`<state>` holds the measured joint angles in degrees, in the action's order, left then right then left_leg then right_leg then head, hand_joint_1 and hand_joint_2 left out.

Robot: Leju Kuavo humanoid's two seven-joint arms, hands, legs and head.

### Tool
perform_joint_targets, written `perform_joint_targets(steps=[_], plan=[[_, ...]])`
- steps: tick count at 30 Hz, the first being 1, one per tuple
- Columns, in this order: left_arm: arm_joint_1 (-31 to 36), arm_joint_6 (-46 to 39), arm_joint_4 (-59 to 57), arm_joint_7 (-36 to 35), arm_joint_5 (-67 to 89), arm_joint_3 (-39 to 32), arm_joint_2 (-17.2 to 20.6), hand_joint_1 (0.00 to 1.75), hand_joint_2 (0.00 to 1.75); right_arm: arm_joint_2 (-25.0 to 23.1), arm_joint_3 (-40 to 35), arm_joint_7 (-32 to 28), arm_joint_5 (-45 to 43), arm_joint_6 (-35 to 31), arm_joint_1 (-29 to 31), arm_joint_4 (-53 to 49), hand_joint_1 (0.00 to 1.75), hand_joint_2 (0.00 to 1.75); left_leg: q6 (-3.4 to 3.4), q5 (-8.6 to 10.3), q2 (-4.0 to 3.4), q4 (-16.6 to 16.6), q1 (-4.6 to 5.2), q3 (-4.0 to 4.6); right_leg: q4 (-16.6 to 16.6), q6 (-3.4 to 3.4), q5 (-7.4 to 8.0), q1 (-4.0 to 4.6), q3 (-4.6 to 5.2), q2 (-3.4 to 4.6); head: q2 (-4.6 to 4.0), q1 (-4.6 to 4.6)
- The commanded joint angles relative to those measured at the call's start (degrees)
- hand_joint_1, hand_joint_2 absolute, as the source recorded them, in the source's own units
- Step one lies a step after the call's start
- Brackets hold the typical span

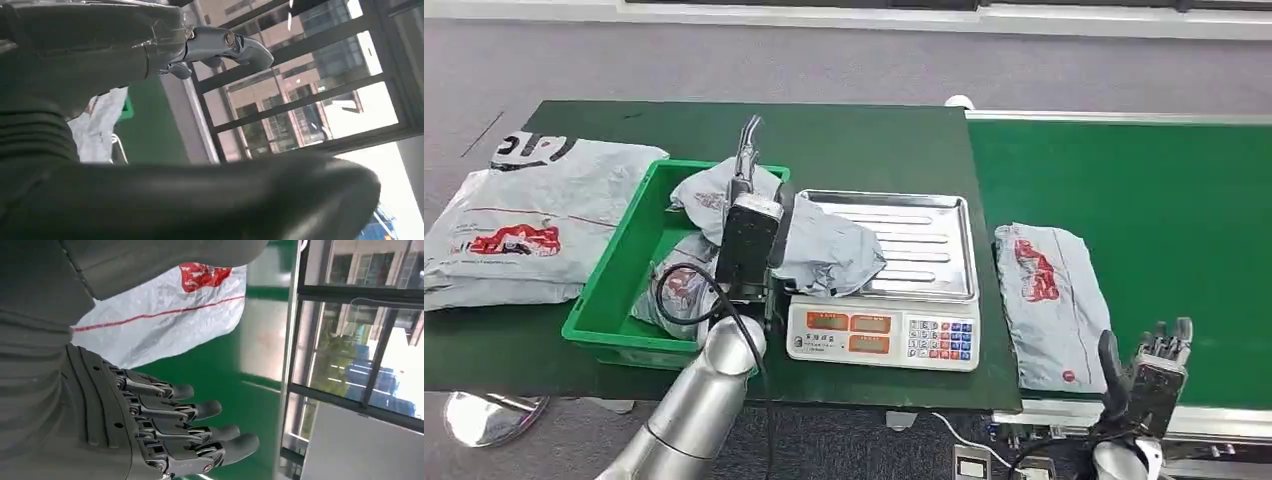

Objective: Moved the parcel from conveyor to table for the left to box.

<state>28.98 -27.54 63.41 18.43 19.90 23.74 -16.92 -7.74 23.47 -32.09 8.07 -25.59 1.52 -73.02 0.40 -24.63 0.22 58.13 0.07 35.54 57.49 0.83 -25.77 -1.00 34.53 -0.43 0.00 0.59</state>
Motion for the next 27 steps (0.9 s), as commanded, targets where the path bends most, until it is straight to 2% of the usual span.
perform_joint_targets(steps=[1, 2, 3, 4, 5, 6, 7, 10, 12, 15, 19, 20, 22, 23, 24, 25, 26, 27], plan=[[8.0, 4.3, -15.8, 9.0, -14.8, -1.7, -1.4, 0.0, 0.0, 3.9, 2.3, 0.0, 1.7, -8.3, 1.3, 7.1, 0.0, 1.75, 0.01, 0.03, 0.12, -0.1, -0.04, -0.14, -0.1, -0.03, 0.0, 0.04, -0.21, -0.09, 0.0, 0.0], [7.3, 6.2, -14.1, 8.4, -16.0, -0.5, -1.7, 0.0, 0.0, 4.9, 2.1, 1.7, 5.9, -12.1, 1.3, 9.4, 0.0, 1.75, 0.01, 0.04, 0.13, -0.1, -0.05, -0.22, -0.2, -0.04, 0.01, 0.05, -0.31, -0.11, 0.0, 0.0], [6.2, 8.0, -11.0, 7.5, -16.5, 2.1, -1.2, 0.0, 0.0, 5.4, 2.5, 2.9, 6.9, -12.1, 1.1, 10.0, 0.0, 1.75, 0.0, 0.03, 0.13, -0.1, -0.08, -0.18, -0.2, -0.04, 0.02, 0.09, -0.31, -0.12, 0.0, 0.0], [5.0, 11.9, -7.6, 6.0, -17.5, 5.5, -0.4, 0.0, 0.0, 6.4, 2.9, 6.6, 9.8, -12.5, 0.7, 11.8, 0.0, 1.75, -0.01, 0.0, 0.09, -0.1, -0.07, -0.16, -0.2, -0.03, 0.01, 0.08, -0.27, -0.09, 0.0, 0.0], [3.3, 18.0, -2.8, 3.2, -19.8, 9.3, 0.9, 0.0, 0.0, 7.5, 4.0, 11.5, 12.9, -9.8, -0.1, 12.1, 0.0, 1.75, -0.02, 0.0, 0.12, 0.0, -0.05, -0.1, -0.1, -0.01, 0.0, 0.05, -0.23, -0.11, 0.0, -0.02], [2.3, 19.0, -0.1, 2.0, -20.3, 11.1, 1.4, 0.0, 0.0, 8.2, 4.8, 14.1, 15.9, -8.1, -0.8, 12.3, 0.0, 1.75, -0.03, -0.03, 0.2, -0.1, -0.06, -0.21, -0.2, -0.01, -0.03, 0.06, -0.39, -0.18, 0.0, 0.0], [1.5, 21.1, 2.6, 0.6, -21.3, 13.4, 2.2, 0.0, 0.0, 9.2, 5.7, 21.4, 23.1, -4.1, -1.5, 12.6, 0.0, 1.75, -0.03, -0.05, 0.19, -0.2, -0.06, -0.34, -0.3, -0.02, -0.04, 0.07, -0.54, -0.16, 0.0, 0.0], [1.3, 20.8, 3.5, 0.1, -21.6, 14.0, 2.7, 0.0, 0.0, 8.5, 7.5, 21.2, 24.3, -2.8, -1.3, 11.9, 0.0, 1.75, -0.09, -0.1, 0.18, -0.1, 0.04, -0.17, -0.1, 0.0, -0.07, -0.03, -0.3, -0.15, 0.0, 0.0], [1.5, 23.0, 3.8, 0.9, -22.6, 14.4, 3.1, 0.0, 0.0, 8.6, 7.3, 22.3, 24.4, 2.8, -1.2, 11.5, 0.0, 1.75, -0.12, -0.2, 0.12, -0.2, 0.04, -0.4, -0.3, -0.01, -0.12, -0.03, -0.54, -0.09, 0.0, 0.0], [0.8, 25.8, 7.4, 0.6, -24.5, 15.1, 3.7, 0.0, 0.0, 11.5, 5.5, 29.7, 32.9, 9.9, -0.1, 13.8, 0.0, 1.75, -0.11, -0.27, -0.08, -0.1, 0.07, -0.28, -0.2, 0.03, -0.09, -0.05, -0.35, 0.1, 0.0, 0.0], [1.4, 27.9, 10.4, -1.4, -26.1, 16.4, 3.6, 0.0, 0.0, 14.3, 3.1, 31.3, 37.4, 15.8, 3.2, 17.3, 0.0, 1.75, -0.14, -0.22, -0.15, -0.1, 0.11, -0.2, -0.1, 0.04, -0.05, -0.1, -0.21, 0.16, 0.0, 0.0], [1.6, 29.0, 10.1, -4.0, -28.7, 16.0, 3.1, 0.0, 0.0, 15.1, 1.7, 31.9, 38.6, 16.6, 4.5, 19.0, 0.0, 1.75, -0.14, -0.24, -0.16, -0.1, 0.07, -0.26, -0.2, 0.02, -0.06, -0.05, -0.3, 0.16, 0.0, 0.0], [2.5, 28.8, 9.2, -4.1, -28.5, 16.2, 3.1, 0.0, 0.0, 15.8, 0.0, 33.0, 39.3, 16.9, 6.5, 21.4, 0.0, 1.75, -0.16, -0.21, -0.22, 0.0, 0.1, -0.09, -0.1, 0.07, -0.03, -0.08, -0.12, 0.19, 0.0, -0.02], [2.5, 28.8, 9.2, -4.1, -28.5, 16.2, 3.1, 0.0, 0.0, 15.8, 0.0, 33.0, 39.3, 16.9, 6.5, 21.4, 0.0, 1.75, -0.15, -0.25, -0.38, -0.1, 0.04, -0.35, -0.3, 0.03, 0.02, -0.03, -0.38, 0.36, 0.0, 0.0], [2.4, 28.9, 8.4, -4.6, -30.1, 15.4, 2.8, 0.0, 0.0, 16.2, -1.5, 32.6, 39.7, 17.8, 7.5, 22.8, 0.0, 1.75, -0.16, -0.22, -0.25, 0.0, 0.09, -0.16, -0.1, 0.06, -0.01, -0.07, -0.21, 0.23, 0.0, -0.02], [2.8, 28.3, 7.3, -4.6, -30.4, 14.9, 3.0, 0.0, 0.0, 16.3, -2.8, 31.8, 39.7, 18.7, 9.0, 24.1, 0.0, 1.75, -0.15, -0.22, -0.26, -0.1, 0.05, -0.27, -0.2, 0.04, 0.0, -0.03, -0.36, 0.24, 0.0, 0.0], [4.2, 22.2, 3.3, -4.9, -25.6, 14.1, 3.3, 0.0, 0.0, 16.6, -5.3, 30.9, 40.1, 20.9, 11.1, 26.4, 0.0, 1.75, -0.15, -0.22, -0.33, -0.1, 0.06, -0.28, -0.2, 0.04, 0.01, -0.05, -0.3, 0.33, 0.0, 0.0], [5.5, 19.6, -1.3, -5.0, -24.8, 12.4, 2.9, 0.0, 0.0, 16.7, -6.7, 30.3, 40.0, 22.0, 12.6, 27.8, 0.0, 1.75, -0.16, -0.2, -0.35, 0.0, 0.08, -0.22, -0.1, 0.06, 0.03, -0.07, -0.24, 0.32, 0.0, -0.02]])
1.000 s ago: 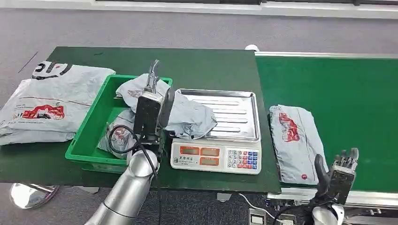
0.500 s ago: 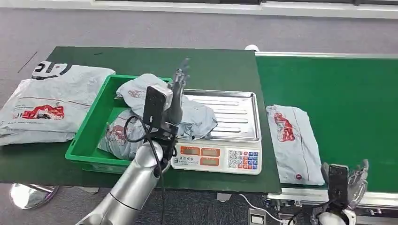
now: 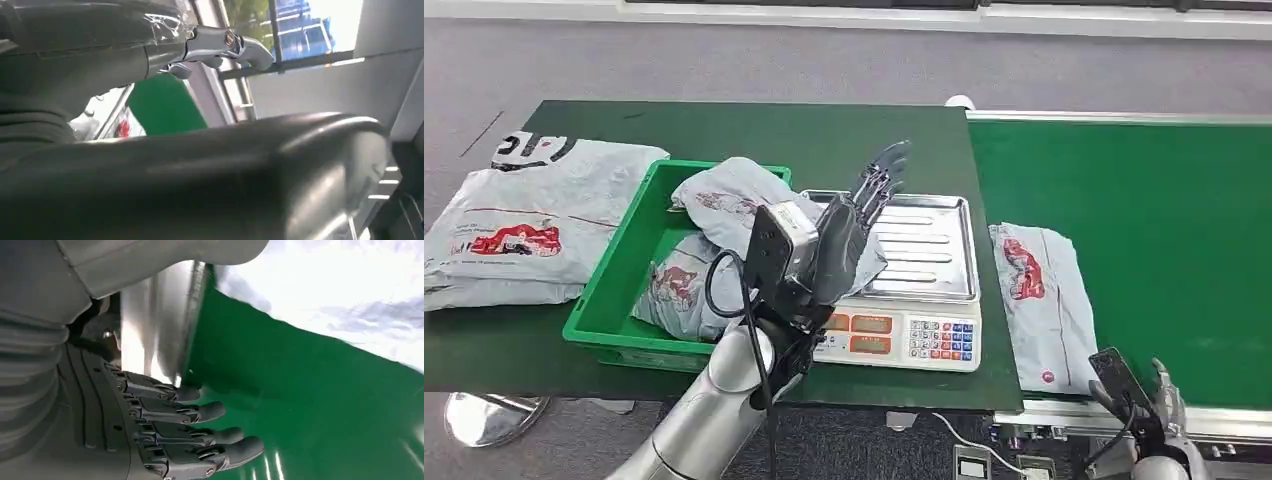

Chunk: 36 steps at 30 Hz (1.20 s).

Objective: Moved the parcel from conveyor to table for the left to box.

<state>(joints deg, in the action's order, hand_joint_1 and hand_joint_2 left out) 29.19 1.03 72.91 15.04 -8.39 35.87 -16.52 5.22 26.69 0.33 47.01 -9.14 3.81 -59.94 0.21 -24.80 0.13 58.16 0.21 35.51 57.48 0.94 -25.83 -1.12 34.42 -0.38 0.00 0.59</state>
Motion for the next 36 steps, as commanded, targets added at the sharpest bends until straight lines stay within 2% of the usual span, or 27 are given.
perform_joint_targets(steps=[1, 3, 4, 5, 7, 8, 9, 11, 13, 15, 19, 25, 31, 32, 33, 36], plan=[[8.2, -17.1, -20.9, -0.1, 6.0, -3.5, 1.7, 0.0, 0.0, 4.2, -13.9, -4.7, 2.5, 6.2, 13.2, 17.2, 0.0, 1.75, 0.0, -0.01, -0.24, 0.0, -0.04, -0.15, -0.1, -0.03, 0.08, 0.04, -0.12, 0.22, 0.0, 0.0], [13.2, -25.0, -37.3, 7.6, 3.4, -11.4, 1.0, 0.0, 0.0, 4.5, -19.3, -9.7, 5.0, -1.4, 19.1, 21.4, 0.0, 1.75, 0.04, 0.06, -0.56, -0.2, -0.11, -0.39, -0.3, -0.09, 0.28, 0.12, -0.31, 0.56, 0.0, -0.02], [15.8, -25.0, -45.4, 11.2, 1.1, -14.6, 1.6, 0.0, 0.0, 4.4, -21.2, -10.2, 4.4, -4.0, 22.9, 23.4, 0.0, 1.75, 0.02, 0.02, -0.55, -0.1, -0.05, -0.31, -0.1, -0.03, 0.23, 0.06, -0.16, 0.55, 0.0, -0.02], [16.7, -24.8, -49.4, 11.9, -0.4, -16.7, 1.9, 0.0, 0.0, 4.5, -23.2, -10.5, 4.7, -5.6, 24.6, 23.7, 0.0, 1.75, 0.04, 0.03, -0.88, -0.1, -0.06, -0.35, -0.1, -0.07, 0.36, 0.07, -0.19, 0.89, 0.0, -0.02], [16.8, -24.0, -53.0, 13.5, -1.6, -18.6, 2.2, 0.0, 0.0, 4.2, -25.1, -11.8, 2.8, -7.2, 25.7, 22.4, 0.0, 1.75, 0.09, 0.07, -0.78, -0.1, 0.0, -0.21, 0.0, -0.11, 0.36, 0.01, -0.08, 0.79, 0.0, -0.02], [16.5, -24.1, -53.6, 13.3, -1.7, -18.7, 1.9, 0.0, 0.0, 3.9, -25.5, -11.7, 2.5, -7.0, 25.6, 22.1, 0.0, 1.75, 0.18, 0.21, -0.97, -0.1, 0.0, -0.1, 0.0, -0.17, 0.53, 0.01, 0.05, 1.02, 0.0, 0.0], [16.3, -24.3, -54.1, 13.7, -1.5, -18.8, 1.4, 0.0, 1.75, 3.9, -27.1, -10.2, 2.8, -6.1, 25.4, 21.9, 0.0, 1.75, 0.21, 0.31, -0.82, -0.1, -0.03, -0.31, 0.0, -0.19, 0.53, 0.04, 0.04, 0.84, 0.0, 0.0], [16.1, -25.8, -53.3, 16.2, -0.9, -18.8, 0.8, 0.0, 1.75, 3.2, -29.4, -7.6, 3.4, -3.6, 26.2, 23.8, 0.0, 1.75, 0.15, 0.45, -0.57, -0.1, -0.09, -0.27, 0.0, -0.2, 0.47, 0.1, 0.0, 0.59, 0.0, 0.0], [16.4, -24.6, -53.7, 13.1, -1.4, -19.3, 0.9, 0.0, 1.75, 2.5, -32.4, -1.5, 4.9, 1.3, 29.0, 28.9, 0.0, 1.75, 0.19, 0.47, -0.46, -0.1, -0.2, -0.28, -0.1, -0.22, 0.48, 0.21, -0.09, 0.47, 0.0, 0.0], [16.4, -24.4, -53.6, 12.7, -1.6, -19.6, 1.0, 0.0, 1.75, 2.4, -33.7, 0.1, 6.3, 1.4, 29.7, 30.5, 0.0, 1.75, 0.2, 0.45, -0.45, 0.0, -0.21, -0.17, 0.0, -0.2, 0.44, 0.2, 0.01, 0.5, 0.0, -0.02], [15.1, -24.5, -52.6, 13.8, -3.3, -21.9, 1.6, 0.0, 1.75, 1.3, -39.9, 10.2, 13.0, 2.1, 31.3, 35.4, 0.0, 1.75, 0.22, 0.41, -0.5, -0.1, -0.23, -0.17, 0.0, -0.23, 0.47, 0.23, -0.03, 0.6, 0.0, 0.0], [13.7, -26.0, -51.0, 17.2, -4.4, -24.2, 2.4, 0.0, 1.75, 0.7, -42.0, 10.9, 14.0, 6.0, 32.5, 37.3, 0.0, 1.75, 0.25, 0.45, -0.41, -0.2, -0.23, -0.2, -0.1, -0.28, 0.5, 0.24, -0.07, 0.52, 0.0, 0.0], [12.5, -26.2, -50.0, 17.7, -4.7, -25.7, 2.9, 0.0, 1.75, -0.2, -44.4, 11.1, 15.2, 9.4, 34.9, 38.8, 0.0, 1.75, 0.23, 0.45, -0.36, -0.1, -0.19, -0.09, 0.0, -0.22, 0.45, 0.19, 0.04, 0.44, 0.0, 0.0], [12.3, -26.2, -49.9, 17.8, -4.8, -25.9, 3.0, 0.0, 1.75, -0.4, -44.5, 10.8, 15.2, 9.5, 35.2, 38.8, 0.23, 1.75, 0.24, 0.45, -0.42, -0.2, -0.21, -0.18, -0.1, -0.24, 0.48, 0.22, -0.03, 0.51, 0.0, 0.0], [12.3, -26.1, -49.9, 17.8, -4.8, -26.0, 3.0, 0.0, 1.75, -0.5, -44.6, 10.8, 15.2, 9.6, 35.3, 38.9, 1.75, 1.75, 0.24, 0.45, -0.38, -0.1, -0.21, -0.14, 0.0, -0.23, 0.46, 0.21, 0.01, 0.49, 0.0, 0.0], [11.9, -26.0, -49.6, 17.9, -4.8, -26.3, 3.2, 0.0, 1.75, -0.8, -44.8, 9.9, 14.8, 10.4, 36.1, 39.3, 1.75, 1.75, 0.23, 0.45, -0.36, -0.1, -0.19, -0.11, 0.0, -0.23, 0.45, 0.19, 0.05, 0.48, 0.0, 0.0]])
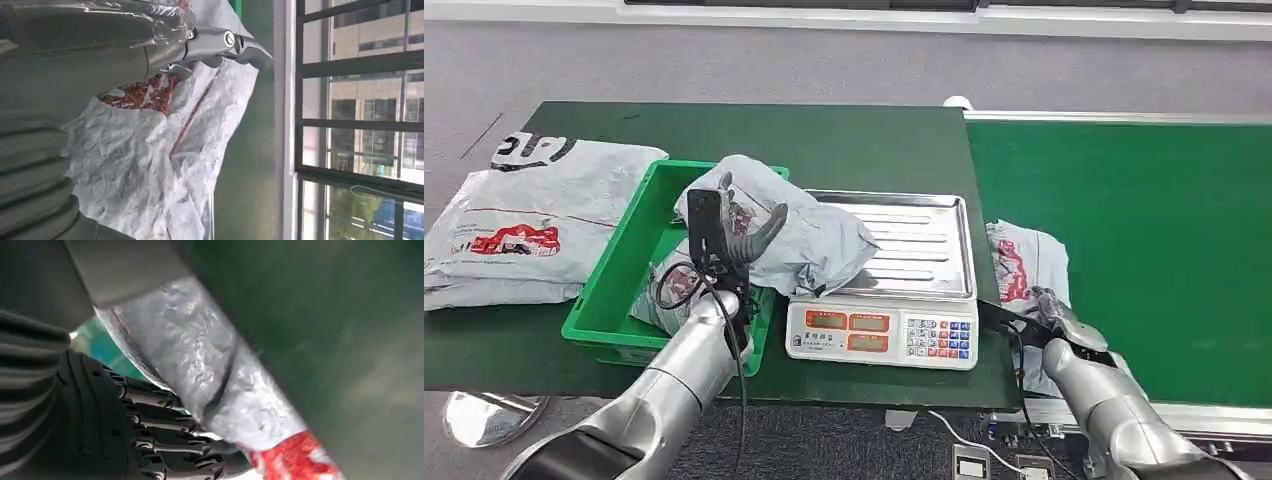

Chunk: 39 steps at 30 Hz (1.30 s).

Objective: Moved the parcel from conveyor to table for the left to box.

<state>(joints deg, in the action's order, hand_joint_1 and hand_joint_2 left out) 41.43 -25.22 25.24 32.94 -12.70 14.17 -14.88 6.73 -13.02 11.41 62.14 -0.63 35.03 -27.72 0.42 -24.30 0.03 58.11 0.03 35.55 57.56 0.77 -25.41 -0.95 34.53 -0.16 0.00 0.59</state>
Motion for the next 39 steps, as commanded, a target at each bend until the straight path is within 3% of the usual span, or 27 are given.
perform_joint_targets(steps=[1, 33, 39], plan=[[-0.4, 0.3, -1.9, 0.0, -0.5, -4.7, 1.6, 0.0, 1.75, -2.3, -4.9, -1.6, -0.8, 2.4, 5.2, 7.2, 1.75, 1.75, 0.03, -0.04, -0.19, 0.0, -0.02, -0.11, -0.1, -0.05, 0.03, 0.02, -0.05, 0.19, 0.0, 0.0], [-2.2, 0.5, -0.1, 1.2, -1.6, -7.3, 2.6, 0.0, 1.75, -0.2, -5.4, -3.9, -3.1, 0.4, 8.1, 6.2, 1.75, 1.75, 0.06, -0.07, -0.2, -0.1, 0.0, -0.07, 0.0, -0.06, 0.0, 0.01, 0.08, 0.21, 0.0, 0.0], [-3.7, 0.6, 0.9, 2.1, -2.8, -9.2, 3.8, 0.0, 1.75, 5.0, -0.4, -3.1, -7.6, -8.8, 8.2, -1.7, 1.75, 1.75, 0.04, -0.05, -0.19, -0.1, 0.07, -0.01, 0.0, -0.04, 0.0, -0.06, 0.16, 0.19, 0.0, 0.0]])
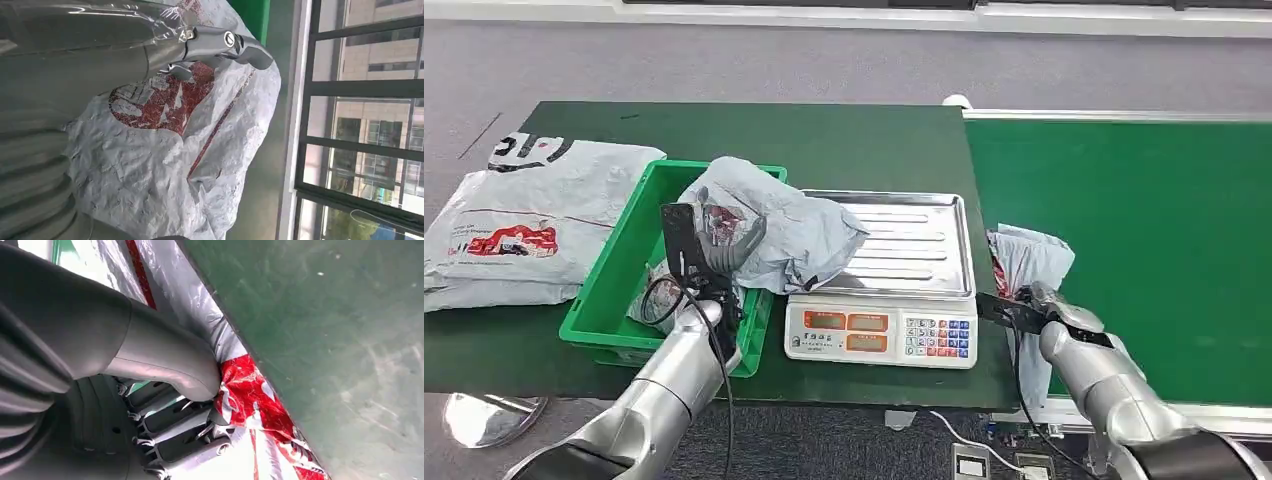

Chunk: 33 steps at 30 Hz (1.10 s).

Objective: Moved the parcel from conveyor to table for the left to box.

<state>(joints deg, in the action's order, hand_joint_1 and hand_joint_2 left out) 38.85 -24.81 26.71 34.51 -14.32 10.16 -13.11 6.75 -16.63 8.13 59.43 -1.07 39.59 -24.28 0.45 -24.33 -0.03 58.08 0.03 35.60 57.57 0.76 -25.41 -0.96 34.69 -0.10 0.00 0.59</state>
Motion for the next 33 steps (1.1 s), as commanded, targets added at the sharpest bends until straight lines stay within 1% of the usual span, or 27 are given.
perform_joint_targets(steps=[1, 5, 7, 9, 10, 13, 14, 17, 23, 25, 26, 29, 30, 31, 32, 33], plan=[[-1.3, 0.2, -0.7, 0.8, -1.2, -5.5, 2.2, 0.0, 1.75, 6.6, 4.5, 0.3, -5.8, -8.7, 2.6, -8.7, 1.75, 1.75, 0.0, -0.03, -0.12, 0.0, 0.05, -0.08, 0.0, -0.03, 0.0, -0.05, -0.02, 0.12, 0.0, 0.0], [-1.2, 0.0, -1.5, 1.1, -1.0, -6.2, 2.3, 0.0, 1.75, 11.1, 9.0, 1.1, -7.4, -8.7, -2.0, -19.7, 1.75, 1.75, -0.01, -0.02, 0.06, -0.1, 0.11, -0.09, -0.1, -0.02, -0.03, -0.11, -0.1, -0.04, 0.0, -0.02], [-1.1, -0.1, -2.0, 1.3, -0.7, -6.6, 2.1, 0.0, 1.75, 12.5, 12.7, 1.4, -7.9, -9.1, -6.4, -27.1, 1.75, 1.75, -0.01, 0.01, 0.19, -0.1, 0.09, -0.12, -0.1, -0.02, -0.03, -0.08, -0.17, -0.14, 0.0, 0.0], [-0.6, 0.2, -2.7, 1.0, -0.4, -6.6, 1.9, 0.0, 1.75, 13.8, 15.3, 1.7, -7.8, -9.8, -10.2, -33.0, 1.75, 1.75, 0.0, 0.01, 0.22, -0.1, 0.08, -0.14, -0.1, -0.02, -0.03, -0.08, -0.21, -0.17, 0.0, 0.0], [-0.3, 0.2, -3.1, 1.0, -0.3, -6.6, 1.8, 0.0, 1.75, 14.0, 17.0, 1.8, -7.9, -9.7, -11.6, -35.2, 1.75, 1.75, 0.01, 0.02, 0.36, -0.1, 0.06, -0.18, -0.2, -0.05, -0.06, -0.06, -0.31, -0.33, 0.0, 0.0], [0.2, 0.3, -3.6, 0.9, 0.0, -6.5, 1.6, 0.0, 1.75, 14.0, 18.4, 1.4, -8.3, -9.1, -12.7, -36.2, 1.75, 1.75, 0.03, 0.0, 0.42, -0.1, 0.03, -0.24, -0.2, -0.07, -0.05, -0.03, -0.37, -0.37, 0.0, 0.0], [0.3, 0.3, -3.6, 0.8, 0.0, -6.5, 1.5, 0.0, 1.75, 13.9, 18.4, 1.5, -8.3, -9.1, -12.8, -36.1, 1.75, 1.75, 0.01, 0.0, 0.35, -0.1, 0.07, -0.17, -0.1, -0.03, -0.04, -0.07, -0.26, -0.3, 0.0, 0.0], [0.5, 0.5, -3.9, 0.7, 0.1, -6.4, 1.4, 0.0, 1.75, 13.4, 18.6, 0.6, -8.3, -9.7, -12.6, -35.1, 1.75, 1.75, 0.02, -0.01, 0.21, -0.1, 0.03, -0.24, -0.2, -0.06, 0.01, -0.02, -0.31, -0.22, 0.0, 0.0], [0.6, 0.6, -4.1, 0.6, 0.2, -6.3, 1.5, 0.0, 1.75, 13.2, 18.6, 0.6, -8.3, -9.6, -12.4, -34.9, 1.75, 1.75, 0.0, 0.0, 0.18, -0.1, 0.04, -0.22, -0.1, -0.05, 0.0, -0.03, -0.27, -0.22, 0.0, 0.0], [0.6, 0.6, -4.1, 0.8, 0.2, -6.5, 1.5, 0.0, 1.75, 12.6, 18.7, -0.5, -8.4, -10.4, -11.9, -34.5, 1.75, 1.75, 0.0, 0.02, 0.17, -0.2, 0.03, -0.31, -0.2, -0.07, 0.02, -0.02, -0.36, -0.19, 0.0, 0.0], [0.6, 0.6, -4.1, 0.9, 0.2, -6.6, 1.4, 0.0, 1.75, 12.2, 19.0, -1.5, -8.7, -11.7, -11.8, -34.8, 1.75, 1.75, 0.0, 0.01, 0.12, -0.1, 0.02, -0.27, -0.2, -0.06, 0.02, -0.01, -0.32, -0.14, 0.0, 0.0], [0.4, -0.3, -3.9, 2.1, -0.3, -7.4, 1.1, 0.0, 1.75, 10.8, 20.9, -9.2, -11.4, -21.7, -12.5, -40.1, 1.75, 1.75, -0.01, 0.01, 0.11, -0.1, 0.08, -0.22, -0.1, -0.04, 0.01, -0.07, -0.25, -0.13, 0.0, 0.0], [0.3, -2.1, -3.6, 3.9, -0.8, -8.3, 0.6, 0.0, 1.75, 10.1, 21.6, -13.5, -14.0, -25.8, -13.8, -44.6, 1.75, 1.75, 0.01, 0.02, 0.06, -0.1, 0.05, -0.25, -0.1, -0.07, 0.03, -0.05, -0.28, -0.08, 0.0, 0.0], [0.3, -3.1, -3.5, 5.0, -1.2, -8.7, 0.3, 0.0, 1.75, 9.8, 21.3, -15.5, -14.7, -27.5, -14.6, -47.4, 1.75, 1.75, 0.0, 0.01, 0.09, -0.1, 0.08, -0.2, 0.0, -0.04, 0.0, -0.08, -0.23, -0.12, 0.0, 0.0], [0.3, -4.3, -3.2, 5.5, -1.5, -9.4, 0.0, 0.0, 1.75, 9.2, 20.9, -18.8, -16.9, -29.4, -15.3, -50.5, 1.75, 1.75, 0.02, 0.01, 0.05, -0.1, 0.08, -0.24, -0.1, -0.08, 0.01, -0.08, -0.25, -0.07, 0.0, 0.0], [-1.0, -7.8, 0.8, 5.5, -0.7, -10.3, -0.4, 0.0, 1.75, 8.4, 19.6, -20.9, -16.7, -31.8, -15.8, -53.4, 1.75, 1.75, 0.0, 0.01, 0.1, -0.1, 0.09, -0.21, -0.1, -0.06, 0.0, -0.08, -0.24, -0.12, 0.0, 0.0]])
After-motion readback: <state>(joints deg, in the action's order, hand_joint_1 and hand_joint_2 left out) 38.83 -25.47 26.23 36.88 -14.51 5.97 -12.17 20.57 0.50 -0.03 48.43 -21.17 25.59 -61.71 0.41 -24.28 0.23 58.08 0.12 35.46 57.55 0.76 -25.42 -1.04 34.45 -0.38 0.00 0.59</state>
